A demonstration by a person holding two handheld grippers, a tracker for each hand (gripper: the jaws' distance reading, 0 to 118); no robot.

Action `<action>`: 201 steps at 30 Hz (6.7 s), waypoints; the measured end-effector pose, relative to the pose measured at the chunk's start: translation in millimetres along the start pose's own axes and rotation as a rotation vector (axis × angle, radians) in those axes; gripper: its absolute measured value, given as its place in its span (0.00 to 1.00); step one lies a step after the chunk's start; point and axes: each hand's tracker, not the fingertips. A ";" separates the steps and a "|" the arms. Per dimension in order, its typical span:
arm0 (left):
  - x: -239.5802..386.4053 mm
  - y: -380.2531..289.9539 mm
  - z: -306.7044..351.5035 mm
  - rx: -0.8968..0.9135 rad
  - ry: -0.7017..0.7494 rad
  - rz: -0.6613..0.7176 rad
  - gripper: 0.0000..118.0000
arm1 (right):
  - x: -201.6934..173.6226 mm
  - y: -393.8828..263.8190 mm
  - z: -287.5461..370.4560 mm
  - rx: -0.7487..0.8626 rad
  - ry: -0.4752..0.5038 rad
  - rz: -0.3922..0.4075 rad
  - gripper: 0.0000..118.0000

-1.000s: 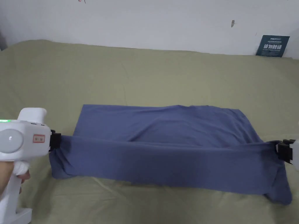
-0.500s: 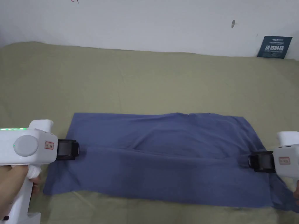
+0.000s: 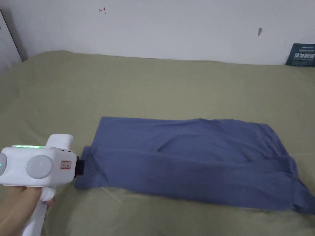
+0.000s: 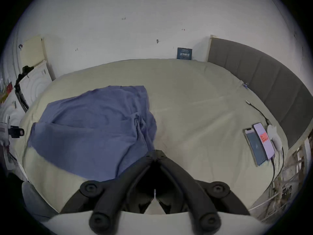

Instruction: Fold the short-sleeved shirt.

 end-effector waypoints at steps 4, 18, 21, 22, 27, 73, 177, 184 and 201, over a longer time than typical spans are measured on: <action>-1.9 -5.9 -27.4 -0.106 0.004 0.021 1.00 | 3.9 -5.3 0.0 -0.020 0.003 -0.009 0.00; 16.8 -20.4 -37.4 -0.081 0.060 -0.052 0.06 | -28.1 -12.5 -32.1 -0.138 0.064 0.034 0.95; 16.5 -21.8 -35.8 -0.084 0.056 -0.055 0.06 | -37.8 -0.6 -42.7 -0.152 0.064 0.031 0.93; 16.2 -22.1 -35.3 -0.084 0.053 -0.048 0.06 | -41.2 1.9 -49.0 -0.170 0.051 0.033 0.95; 14.8 -22.4 -30.4 -0.077 0.047 -0.043 0.06 | -33.7 -12.8 -68.9 -0.193 0.062 0.006 0.11; 19.8 70.8 -54.7 0.037 0.064 -0.088 0.01 | -80.7 56.5 -44.2 0.022 0.017 0.122 0.00; -51.1 -26.5 54.9 0.032 -0.416 0.315 0.00 | -224.2 -36.9 82.7 0.424 0.007 0.151 0.00; -121.9 -28.5 17.1 -0.238 -0.594 0.371 0.00 | -246.1 -45.7 89.9 0.419 0.046 0.180 0.00; -125.1 -64.2 -20.1 -0.359 -0.772 0.431 0.98 | -252.4 -51.8 85.4 0.361 0.079 0.172 0.00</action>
